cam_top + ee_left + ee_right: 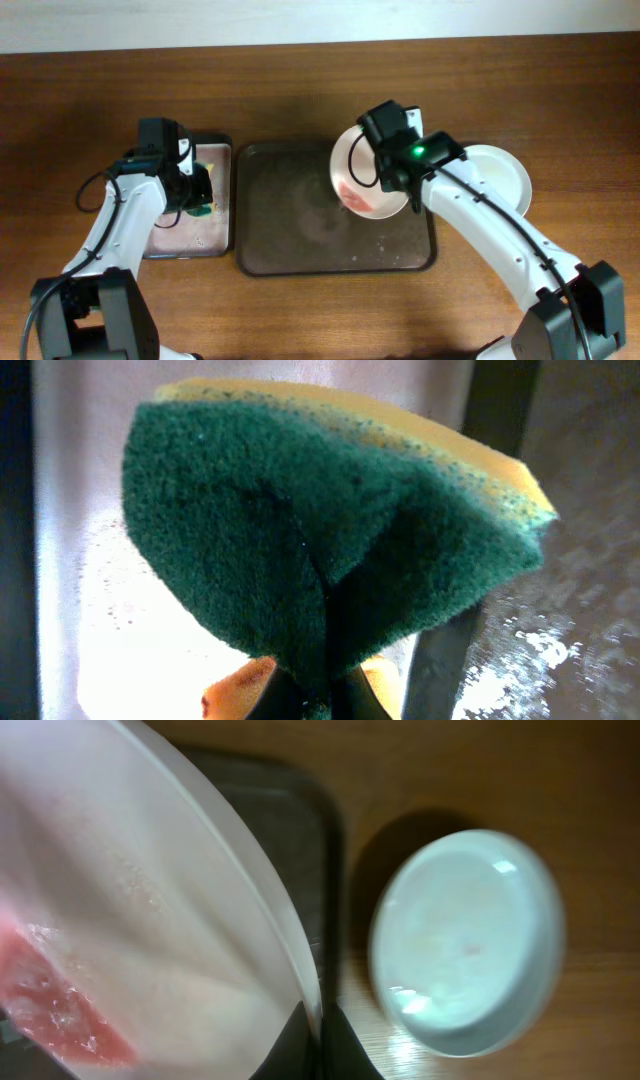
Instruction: Clean dirty plates on tray and stack at the side
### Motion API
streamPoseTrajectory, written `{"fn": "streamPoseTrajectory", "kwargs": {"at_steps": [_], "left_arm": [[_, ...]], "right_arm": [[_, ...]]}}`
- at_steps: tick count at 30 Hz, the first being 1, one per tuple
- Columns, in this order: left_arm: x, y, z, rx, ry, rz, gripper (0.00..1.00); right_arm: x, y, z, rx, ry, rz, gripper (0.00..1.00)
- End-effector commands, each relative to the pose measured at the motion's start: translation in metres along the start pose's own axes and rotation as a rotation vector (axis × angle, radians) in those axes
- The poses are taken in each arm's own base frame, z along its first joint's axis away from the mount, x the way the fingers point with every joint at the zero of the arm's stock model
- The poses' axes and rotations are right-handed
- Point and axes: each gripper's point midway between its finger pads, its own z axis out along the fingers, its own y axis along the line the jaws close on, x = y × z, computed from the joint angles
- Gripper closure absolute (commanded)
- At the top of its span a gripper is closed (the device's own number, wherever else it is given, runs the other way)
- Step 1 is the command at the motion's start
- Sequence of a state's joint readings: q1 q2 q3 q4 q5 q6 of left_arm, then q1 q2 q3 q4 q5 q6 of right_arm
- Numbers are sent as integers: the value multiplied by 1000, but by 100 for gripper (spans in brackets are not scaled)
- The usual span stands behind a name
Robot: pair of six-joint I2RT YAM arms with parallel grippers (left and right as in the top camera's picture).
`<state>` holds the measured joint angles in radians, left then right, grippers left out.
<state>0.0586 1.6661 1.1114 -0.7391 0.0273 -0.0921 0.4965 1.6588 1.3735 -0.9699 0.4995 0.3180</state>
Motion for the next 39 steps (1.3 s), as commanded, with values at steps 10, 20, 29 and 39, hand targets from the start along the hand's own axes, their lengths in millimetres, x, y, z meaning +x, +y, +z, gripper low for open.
{"fn": "streamPoseTrajectory", "kwargs": {"at_steps": [10, 20, 29, 39], "left_arm": [[10, 3, 14, -5, -10, 29, 23], [1, 10, 13, -50, -47, 28, 12], [-10, 10, 26, -49, -76, 28, 12], [-10, 11, 61, -50, -50, 28, 47]], "right_arm": [[-30, -9, -71, 432, -335, -164, 96], [-33, -8, -79, 457, -367, -166, 96], [-32, -6, -78, 444, -369, -144, 96], [-28, 1, -73, 392, -344, -152, 96]]}}
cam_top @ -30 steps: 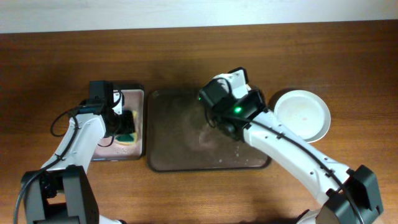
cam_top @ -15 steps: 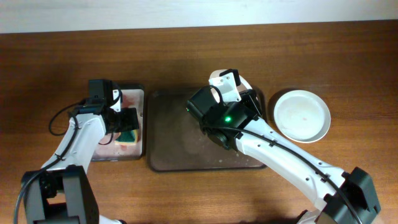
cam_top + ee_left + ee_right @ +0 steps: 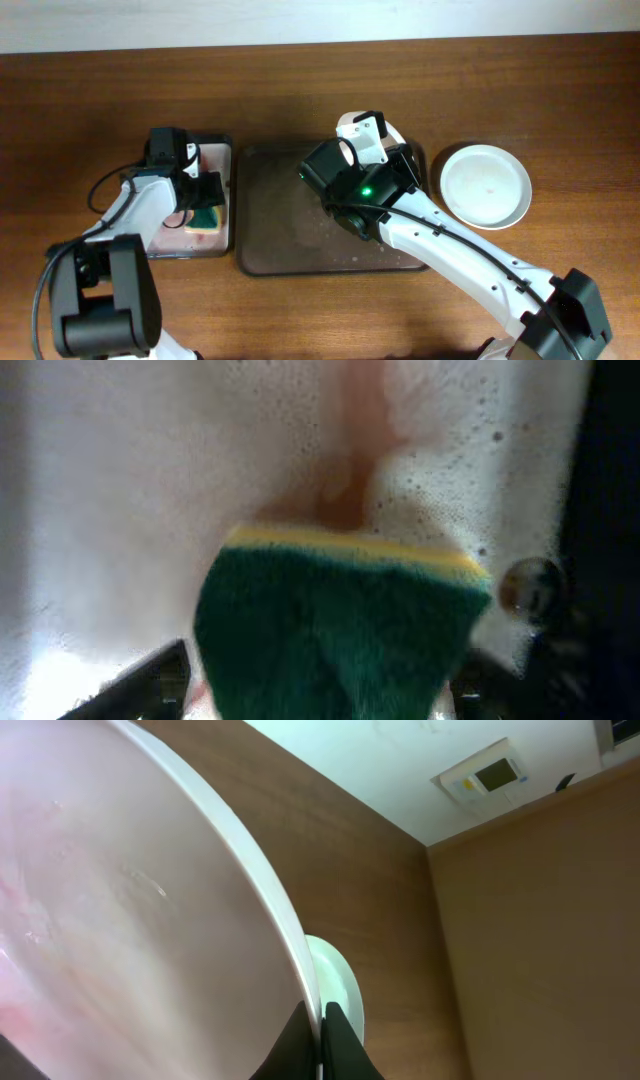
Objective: Clean dirty plates on tray and stack at the side
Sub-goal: 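Lift the cleaned plate with the right gripper and place it on the side stack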
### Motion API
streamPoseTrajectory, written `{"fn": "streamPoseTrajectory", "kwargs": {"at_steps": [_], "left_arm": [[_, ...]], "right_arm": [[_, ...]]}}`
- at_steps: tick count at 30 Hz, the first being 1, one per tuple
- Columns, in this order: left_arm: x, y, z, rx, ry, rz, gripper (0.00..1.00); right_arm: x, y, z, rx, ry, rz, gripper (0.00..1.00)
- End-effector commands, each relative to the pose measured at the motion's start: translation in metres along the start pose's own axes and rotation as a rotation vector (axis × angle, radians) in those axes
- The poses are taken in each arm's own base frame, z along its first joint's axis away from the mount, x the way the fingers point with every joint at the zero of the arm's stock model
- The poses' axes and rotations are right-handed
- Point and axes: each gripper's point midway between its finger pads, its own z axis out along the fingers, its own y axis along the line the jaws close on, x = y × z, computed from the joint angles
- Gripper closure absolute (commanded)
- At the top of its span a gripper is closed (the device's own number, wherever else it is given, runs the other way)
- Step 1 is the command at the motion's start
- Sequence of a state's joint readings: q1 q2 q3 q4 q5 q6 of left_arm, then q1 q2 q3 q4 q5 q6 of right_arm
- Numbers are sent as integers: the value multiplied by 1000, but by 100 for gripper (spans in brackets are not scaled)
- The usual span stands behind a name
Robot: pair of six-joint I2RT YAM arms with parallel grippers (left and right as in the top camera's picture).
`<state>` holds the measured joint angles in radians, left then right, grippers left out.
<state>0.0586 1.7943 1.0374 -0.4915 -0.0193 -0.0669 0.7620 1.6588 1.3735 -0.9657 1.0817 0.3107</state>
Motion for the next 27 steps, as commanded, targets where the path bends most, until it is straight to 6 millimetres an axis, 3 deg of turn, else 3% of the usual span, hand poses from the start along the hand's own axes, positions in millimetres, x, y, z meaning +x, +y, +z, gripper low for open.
{"fn": "streamPoseTrajectory", "kwargs": {"at_steps": [1, 4, 12, 13, 14, 15, 23, 27], "left_arm": [[-4, 1, 7, -6, -18, 2, 61], [-11, 1, 6, -5, -42, 2, 99], [-38, 0, -15, -4, -83, 39, 100], [-39, 0, -17, -4, -76, 40, 78], [-37, 0, -18, -4, -64, 39, 34], [-31, 0, -18, -5, -41, 40, 24], [29, 3, -9, -12, 178, 44, 21], [38, 4, -5, -13, 196, 44, 24]], "right_arm": [[-2, -3, -5, -21, -8, 37, 96], [-2, -3, -5, -21, -8, 37, 96], [-2, -3, -5, -21, -8, 37, 96], [-2, -3, -5, -21, -8, 37, 96], [-2, -3, -5, -21, -8, 37, 96], [-2, -3, -5, -21, -8, 37, 96], [-2, -3, -5, -21, -8, 37, 96], [-2, -3, -5, -21, -8, 37, 96]]}}
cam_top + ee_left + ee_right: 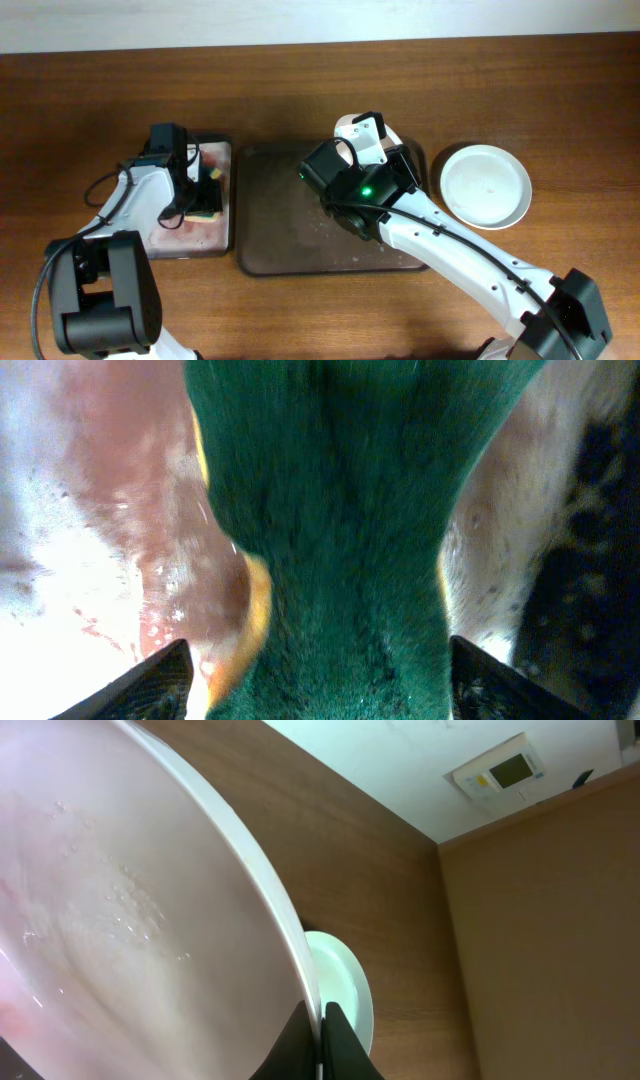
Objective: Clean dirty plates on tray and stack at the side
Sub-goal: 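Lift the cleaned plate with the right gripper and place it on the side stack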
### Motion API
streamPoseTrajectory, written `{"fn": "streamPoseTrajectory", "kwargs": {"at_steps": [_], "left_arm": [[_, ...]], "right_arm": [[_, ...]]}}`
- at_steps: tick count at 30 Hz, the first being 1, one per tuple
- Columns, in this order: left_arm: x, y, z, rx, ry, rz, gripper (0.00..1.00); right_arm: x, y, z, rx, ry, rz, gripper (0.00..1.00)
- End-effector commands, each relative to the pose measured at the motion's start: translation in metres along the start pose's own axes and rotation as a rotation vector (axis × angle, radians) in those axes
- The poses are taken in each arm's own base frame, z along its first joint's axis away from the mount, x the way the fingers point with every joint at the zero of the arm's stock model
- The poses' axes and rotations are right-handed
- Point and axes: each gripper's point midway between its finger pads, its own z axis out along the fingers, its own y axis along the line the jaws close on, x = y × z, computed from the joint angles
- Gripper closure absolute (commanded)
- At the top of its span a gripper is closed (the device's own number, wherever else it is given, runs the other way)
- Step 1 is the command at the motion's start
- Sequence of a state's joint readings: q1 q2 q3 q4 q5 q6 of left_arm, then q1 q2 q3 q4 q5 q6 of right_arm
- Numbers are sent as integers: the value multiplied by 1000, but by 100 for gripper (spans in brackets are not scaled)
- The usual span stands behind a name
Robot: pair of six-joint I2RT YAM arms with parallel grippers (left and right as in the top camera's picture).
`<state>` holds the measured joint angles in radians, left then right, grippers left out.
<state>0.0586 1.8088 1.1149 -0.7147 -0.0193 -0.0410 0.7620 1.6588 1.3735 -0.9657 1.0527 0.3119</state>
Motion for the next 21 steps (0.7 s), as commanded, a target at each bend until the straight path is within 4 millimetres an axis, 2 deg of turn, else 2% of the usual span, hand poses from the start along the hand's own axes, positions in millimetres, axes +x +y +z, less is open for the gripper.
{"fn": "streamPoseTrajectory", "kwargs": {"at_steps": [1, 4, 7, 8, 9, 10, 15, 18, 19, 20, 21], "left_arm": [[11, 1, 9, -5, 29, 15, 25], [4, 1, 10, -4, 0, 14, 31], [0, 1, 10, -3, -14, 14, 58], [0, 1, 10, -3, -15, 14, 71], [0, 1, 10, -4, -15, 14, 95], [0, 1, 10, -4, -13, 14, 100], [0, 1, 5, -4, -11, 14, 100], [-8, 1, -10, -3, -45, 13, 100], [-10, 1, -16, -2, -55, 13, 82], [-13, 1, -23, -1, -68, 13, 48], [-14, 1, -30, -1, -77, 13, 27]], "right_arm": [[-3, -7, -5, 6, -17, 36, 96], [-3, -7, -5, 7, -17, 35, 96], [-2, -8, -5, 7, -15, 31, 96], [-2, -8, -5, 7, -14, 32, 96], [-2, -8, -5, 7, -15, 31, 96], [-2, -8, -5, 7, -15, 32, 96], [-2, -8, -5, 8, -15, 32, 96], [-2, -8, -5, 8, -15, 32, 96], [-2, -8, -5, 8, -15, 31, 96], [-2, -8, -5, 8, -15, 31, 96], [-3, -8, -5, 10, -16, 32, 96]]}}
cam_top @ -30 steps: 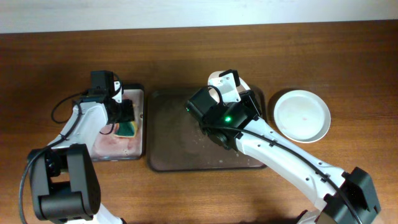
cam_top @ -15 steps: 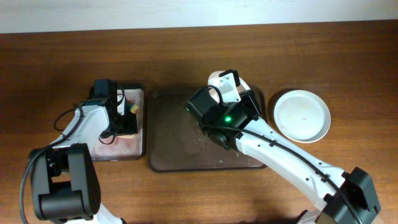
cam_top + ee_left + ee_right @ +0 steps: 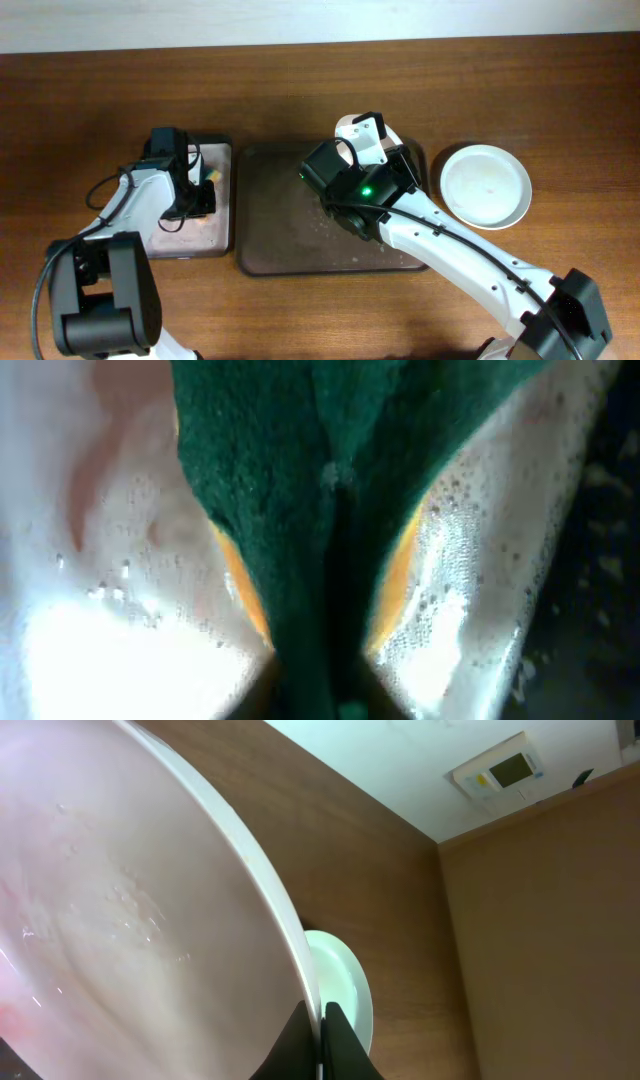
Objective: Clean dirty plates on tray and stack at the side
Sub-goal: 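Lift the cleaned plate with the right gripper and place it on the side stack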
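Observation:
My right gripper (image 3: 322,1017) is shut on the rim of a white plate (image 3: 130,920), which it holds on edge. A faint pink smear shows at the plate's lower left. In the overhead view only the plate's top edge (image 3: 348,126) shows above the right wrist, over the back of the dark tray (image 3: 270,240). My left gripper (image 3: 322,695) is shut on a green and yellow sponge (image 3: 320,480). It presses the sponge down into the foamy, pinkish small tray (image 3: 165,240) at the left. A clean white plate (image 3: 485,185) lies on the table to the right.
The small soapy tray sits just left of the dark tray, their edges almost touching. The clean plate (image 3: 345,990) shows behind the held plate's rim. Bare wooden table (image 3: 300,70) lies behind both trays.
My left gripper shifted slightly toward the back of the small tray, and the sponge is now mostly hidden under it in the overhead view. Foam lies under the sponge. The right arm and plate have not moved.
At first my right gripper held the red-smeared plate tilted over the dark tray's right side, and my left held the sponge above the small tray. Then the plate stood on edge over the tray's middle. The sponge has stayed in the soapy tray since.

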### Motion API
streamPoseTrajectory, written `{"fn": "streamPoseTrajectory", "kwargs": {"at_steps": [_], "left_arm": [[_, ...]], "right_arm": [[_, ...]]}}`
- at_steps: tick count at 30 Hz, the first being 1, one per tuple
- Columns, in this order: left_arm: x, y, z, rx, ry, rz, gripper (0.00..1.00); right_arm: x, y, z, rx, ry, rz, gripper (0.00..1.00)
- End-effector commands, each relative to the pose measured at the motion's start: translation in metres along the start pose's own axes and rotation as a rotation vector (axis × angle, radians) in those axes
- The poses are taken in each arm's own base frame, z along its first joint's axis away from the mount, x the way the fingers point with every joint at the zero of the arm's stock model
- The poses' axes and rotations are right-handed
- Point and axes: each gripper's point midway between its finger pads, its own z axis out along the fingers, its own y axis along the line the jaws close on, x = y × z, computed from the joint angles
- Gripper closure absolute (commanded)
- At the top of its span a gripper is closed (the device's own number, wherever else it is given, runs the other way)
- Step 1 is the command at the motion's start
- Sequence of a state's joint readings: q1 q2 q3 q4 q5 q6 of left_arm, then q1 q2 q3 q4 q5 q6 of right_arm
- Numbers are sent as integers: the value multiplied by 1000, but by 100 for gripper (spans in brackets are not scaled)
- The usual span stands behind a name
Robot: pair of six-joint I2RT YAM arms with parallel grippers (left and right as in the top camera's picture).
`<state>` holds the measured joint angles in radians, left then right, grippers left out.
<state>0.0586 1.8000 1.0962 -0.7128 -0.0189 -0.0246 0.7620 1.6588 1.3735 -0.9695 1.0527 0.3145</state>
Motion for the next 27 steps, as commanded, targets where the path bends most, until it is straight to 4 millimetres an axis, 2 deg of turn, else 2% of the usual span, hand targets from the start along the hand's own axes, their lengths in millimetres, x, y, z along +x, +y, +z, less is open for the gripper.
{"fn": "streamPoseTrajectory", "kwargs": {"at_steps": [1, 3, 5, 7, 8, 9, 10, 11, 12, 14, 15, 17, 18, 20, 21, 22, 23, 27], "left_arm": [[-20, 1, -38, -1, -95, -4, 24], [-20, 2, -50, 0, -114, -11, 18], [-19, -1, -58, 16, -128, -15, 18], [-19, -10, -66, 71, -141, -12, 18], [-19, -13, -67, 85, -144, -11, 5], [-19, -17, -68, 109, -146, -9, 0], [-19, -20, -69, 126, -144, -7, 0], [-18, -21, -69, 134, -141, -7, 0], [-18, -21, -69, 133, -140, -7, 0], [-18, -21, -69, 133, -141, -7, 0], [-18, -21, -69, 133, -141, -7, 0], [-18, -21, -69, 133, -140, -7, 0], [-17, -21, -68, 133, -138, -7, 0], [-17, -21, -68, 133, -138, -7, 0], [-17, -21, -68, 134, -138, -7, 0], [-17, -21, -69, 136, -138, -7, 0], [-17, -21, -69, 135, -138, -7, 0], [-17, -21, -69, 136, -138, -7, 0]], "right_arm": [[-3, -8, -5, 11, -18, 33, 96], [-4, -5, -7, 0, -22, 30, 96], [-4, 1, -13, -18, -33, 9, 96], [-8, -5, -17, 29, -59, -6, 96], [-9, -9, -17, 51, -66, 9, 96], [-11, -11, -15, 54, -71, 74, 96], [-11, 7, -17, -45, -53, 78, 96], [-9, 24, -21, -136, -42, -13, 96], [-8, 25, -22, -136, -46, -80, 96], [-9, 1, -17, -8, -57, 37, 96], [-10, -1, -16, -8, -55, 103, 96], [-7, 22, -18, -150, -22, 55, 96], [-5, 24, -18, -157, -20, -10, 96], [-4, 1, -10, -49, -14, 85, 96], [-2, -1, -7, -59, 1, 172, 96], [0, 13, -6, -155, 36, 161, 96], [3, 16, -3, -186, 55, 144, 96], [15, -2, 19, -152, 141, 299, 96]]}}
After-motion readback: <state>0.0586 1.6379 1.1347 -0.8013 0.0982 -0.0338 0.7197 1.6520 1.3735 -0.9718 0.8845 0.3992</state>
